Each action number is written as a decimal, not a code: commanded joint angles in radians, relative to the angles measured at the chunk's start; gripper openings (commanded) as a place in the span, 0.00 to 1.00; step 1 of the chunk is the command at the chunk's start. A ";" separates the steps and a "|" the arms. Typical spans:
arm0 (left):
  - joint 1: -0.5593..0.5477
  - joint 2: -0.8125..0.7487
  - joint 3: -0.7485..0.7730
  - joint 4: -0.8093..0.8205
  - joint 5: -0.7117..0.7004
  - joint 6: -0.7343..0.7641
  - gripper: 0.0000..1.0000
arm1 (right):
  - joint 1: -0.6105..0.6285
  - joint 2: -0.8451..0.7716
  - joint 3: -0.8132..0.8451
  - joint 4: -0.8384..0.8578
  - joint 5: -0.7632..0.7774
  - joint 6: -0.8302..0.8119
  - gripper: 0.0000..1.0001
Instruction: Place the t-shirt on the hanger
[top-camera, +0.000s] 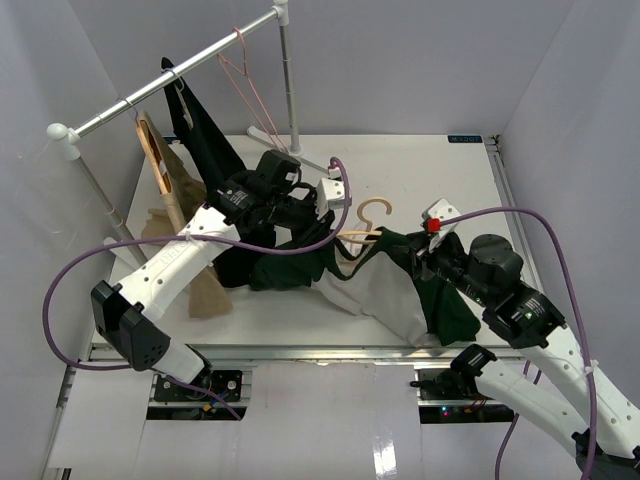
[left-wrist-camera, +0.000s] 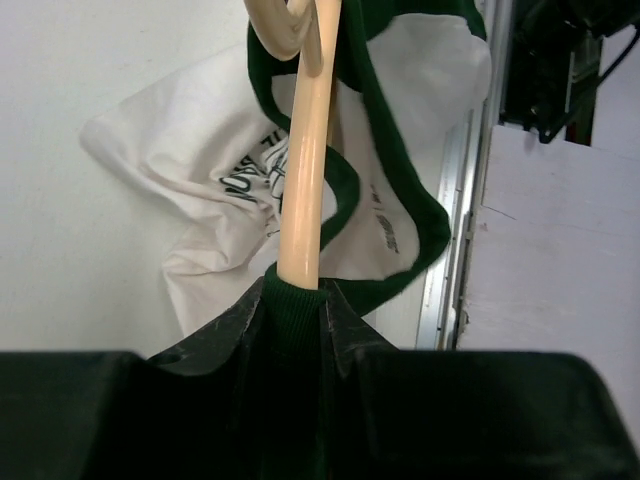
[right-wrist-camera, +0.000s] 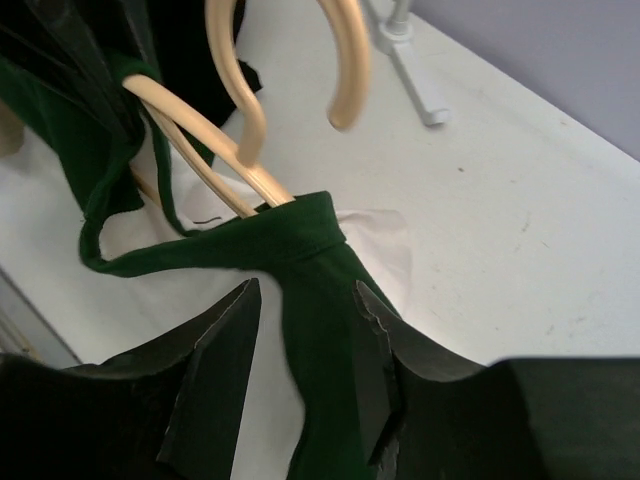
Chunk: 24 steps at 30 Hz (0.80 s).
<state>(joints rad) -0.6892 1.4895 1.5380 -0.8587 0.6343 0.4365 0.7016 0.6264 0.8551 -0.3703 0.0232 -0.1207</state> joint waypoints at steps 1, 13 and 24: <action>0.021 -0.124 -0.012 0.093 -0.035 -0.061 0.00 | -0.002 -0.041 -0.023 0.024 0.180 0.072 0.48; 0.027 -0.218 -0.007 0.121 -0.139 -0.120 0.00 | -0.002 -0.001 -0.008 0.025 0.230 0.113 0.49; 0.030 -0.261 0.064 0.095 -0.215 -0.177 0.00 | -0.004 0.043 -0.012 0.007 0.433 0.171 0.51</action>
<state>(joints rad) -0.6646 1.2782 1.5468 -0.7997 0.4470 0.2902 0.7013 0.6481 0.8082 -0.3811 0.3675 0.0264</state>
